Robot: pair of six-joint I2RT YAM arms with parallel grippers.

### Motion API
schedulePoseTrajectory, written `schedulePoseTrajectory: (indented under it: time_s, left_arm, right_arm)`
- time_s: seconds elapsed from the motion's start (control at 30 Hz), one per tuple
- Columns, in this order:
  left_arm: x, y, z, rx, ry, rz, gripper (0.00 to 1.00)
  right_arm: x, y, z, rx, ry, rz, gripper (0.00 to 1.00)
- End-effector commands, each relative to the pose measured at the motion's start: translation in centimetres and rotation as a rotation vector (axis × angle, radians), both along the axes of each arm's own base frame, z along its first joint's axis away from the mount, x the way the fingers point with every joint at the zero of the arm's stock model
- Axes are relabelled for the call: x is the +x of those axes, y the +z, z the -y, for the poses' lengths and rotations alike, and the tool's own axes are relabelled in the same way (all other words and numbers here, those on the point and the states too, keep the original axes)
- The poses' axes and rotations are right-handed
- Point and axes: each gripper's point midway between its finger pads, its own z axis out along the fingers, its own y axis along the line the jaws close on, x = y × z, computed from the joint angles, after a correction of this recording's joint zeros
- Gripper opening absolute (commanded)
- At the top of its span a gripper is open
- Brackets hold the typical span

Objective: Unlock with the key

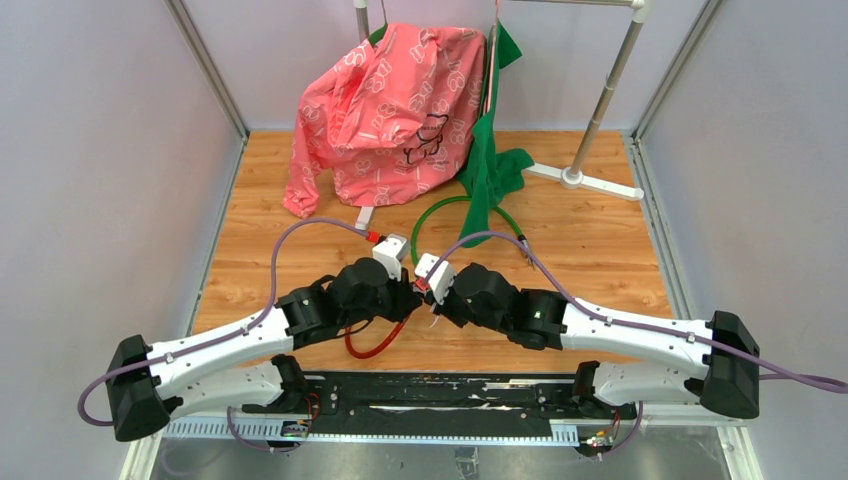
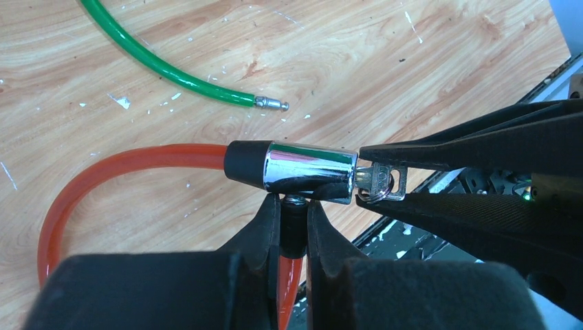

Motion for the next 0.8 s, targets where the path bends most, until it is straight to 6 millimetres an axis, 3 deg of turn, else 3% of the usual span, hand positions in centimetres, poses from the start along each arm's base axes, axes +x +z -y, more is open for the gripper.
schedulePoseTrajectory:
  time_s: [0.0,0.23,0.47,0.77]
  left_arm:
    - [0.1,2.9,1.7,-0.133,-0.035,0.065,0.00]
    - [-0.2,2.7,1.9,-0.169,-0.067,0.089,0.00]
    - [-0.8,2.4,2.1,-0.190,-0.105,0.116,0.00]
    - [-1.3,2.6,2.6,-0.202,-0.142,0.164,0.00]
  right_arm:
    - [-0.5,-0.5,-0.4,0.127,-0.165,-0.165,0.00]
    - [-0.9,-0.4,-0.5,0.286,-0.337,-0.347,0.00]
    - [-0.3,-0.6,0.6,0.393,-0.551,-0.468,0.00]
    - [-1.1,-1.6,0.0,0.493,-0.641,-0.690,0.00]
